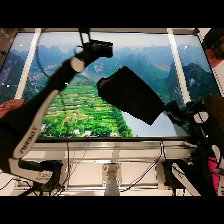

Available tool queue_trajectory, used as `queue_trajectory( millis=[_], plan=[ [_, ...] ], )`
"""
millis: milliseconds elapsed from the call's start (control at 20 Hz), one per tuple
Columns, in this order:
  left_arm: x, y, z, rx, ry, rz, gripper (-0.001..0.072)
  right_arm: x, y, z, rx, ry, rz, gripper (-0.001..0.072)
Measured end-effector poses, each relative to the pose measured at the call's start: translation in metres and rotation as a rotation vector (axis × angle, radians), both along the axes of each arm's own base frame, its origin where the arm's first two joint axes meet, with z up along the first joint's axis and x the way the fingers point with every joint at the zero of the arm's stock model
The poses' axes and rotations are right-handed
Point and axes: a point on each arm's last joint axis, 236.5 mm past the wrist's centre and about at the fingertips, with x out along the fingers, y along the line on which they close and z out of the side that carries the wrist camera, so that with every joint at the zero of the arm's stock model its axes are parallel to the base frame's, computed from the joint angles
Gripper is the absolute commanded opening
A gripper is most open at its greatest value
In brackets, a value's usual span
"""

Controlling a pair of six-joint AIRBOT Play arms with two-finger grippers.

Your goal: Fold the clothes and pants, and hang the long-sleeved shirts on hangers.

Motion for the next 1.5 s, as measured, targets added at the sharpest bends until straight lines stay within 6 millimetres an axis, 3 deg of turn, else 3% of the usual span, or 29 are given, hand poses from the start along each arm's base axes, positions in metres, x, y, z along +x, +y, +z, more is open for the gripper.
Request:
queue_trajectory(
  millis=[50,100,250,350,550,950,1400,1500],
  plan=[
    [-0.008,0.009,0.002,0.009,0.042,-0.025,0.0433,-0.009,0.009,-0.004,0.037,0.038,0.077,0.0593],
    [-0.018,0.017,0.004,0.023,0.084,-0.051,0.0494,-0.015,0.019,-0.007,0.080,0.066,0.145,0.0599],
    [-0.039,0.039,0.015,0.043,0.148,-0.092,0.0498,-0.020,0.048,-0.014,0.229,0.108,0.321,0.0599],
    [-0.050,0.047,0.022,0.049,0.164,-0.109,0.0498,-0.013,0.055,-0.018,0.290,0.113,0.384,0.0599],
    [-0.061,0.053,0.031,0.057,0.173,-0.126,0.0498,0.002,0.051,-0.020,0.303,0.115,0.456,0.0599],
    [-0.066,0.055,0.032,0.062,0.183,-0.136,0.0498,0.003,0.028,-0.027,0.219,0.202,0.508,0.0599],
    [-0.073,0.052,0.025,0.076,0.214,-0.162,0.0498,0.020,0.034,-0.055,0.299,0.218,0.429,0.0586],
    [-0.074,0.052,0.025,0.077,0.218,-0.165,0.0498,0.028,0.039,-0.058,0.322,0.197,0.415,0.0521]
  ],
)
